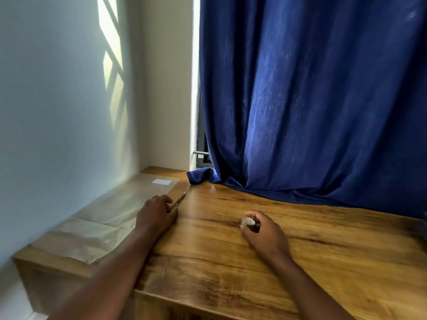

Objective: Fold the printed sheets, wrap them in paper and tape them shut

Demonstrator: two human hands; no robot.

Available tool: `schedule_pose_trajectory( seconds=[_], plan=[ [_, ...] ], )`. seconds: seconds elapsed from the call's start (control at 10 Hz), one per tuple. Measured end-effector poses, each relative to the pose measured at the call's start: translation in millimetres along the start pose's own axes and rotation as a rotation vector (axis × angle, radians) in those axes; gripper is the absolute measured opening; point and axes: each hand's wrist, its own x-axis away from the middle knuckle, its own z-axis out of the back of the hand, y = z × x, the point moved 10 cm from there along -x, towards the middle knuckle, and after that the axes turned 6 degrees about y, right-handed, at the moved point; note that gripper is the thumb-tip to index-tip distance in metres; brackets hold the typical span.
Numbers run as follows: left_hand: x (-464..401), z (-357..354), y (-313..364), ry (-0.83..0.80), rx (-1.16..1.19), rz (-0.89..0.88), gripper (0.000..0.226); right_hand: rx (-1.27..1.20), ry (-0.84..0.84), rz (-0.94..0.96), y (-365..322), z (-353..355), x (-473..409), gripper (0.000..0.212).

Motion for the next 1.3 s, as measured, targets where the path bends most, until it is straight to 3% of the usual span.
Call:
schedule_pose_trajectory(
  seconds=[0.3, 0.6, 0.7, 0.9, 1.1, 1.3],
  plan=[
    [-5.7, -2.3, -3.8, 0.048, -0.054, -0.017, 0.020, -0.266, -0.097, 0.005, -55.5, -45.3, -50.7, 0.034],
    [-6.0, 9.3, -15.9, 0.177, -0.172, 0.049, 0.023, -0.239, -0.187, 0.096, -139.6, -129.6, -72.1, 0.039],
    [-8.1, 7.0, -18.8, 0.169, -0.174, 0.061, 0.022, -0.153, -0.164, 0.093, -143.8, -146.7, -76.0, 0.054],
    [-9.1, 2.7, -21.1, 0.157, -0.154, 0.074, 0.023, 0.015, -0.159, 0.157, -147.8, -157.5, -74.0, 0.064],
    [-5.4, 8.6, -11.2, 0.159, -0.168, 0.035, 0.034, -0.065, -0.198, 0.095, -137.7, -152.5, -62.3, 0.089],
    [5.3, 29.2, 14.4, 0.319, -0.064, -0.176, 0.023, -0.021, -0.283, 0.121, -120.5, -126.8, -18.0, 0.081]
  ],
)
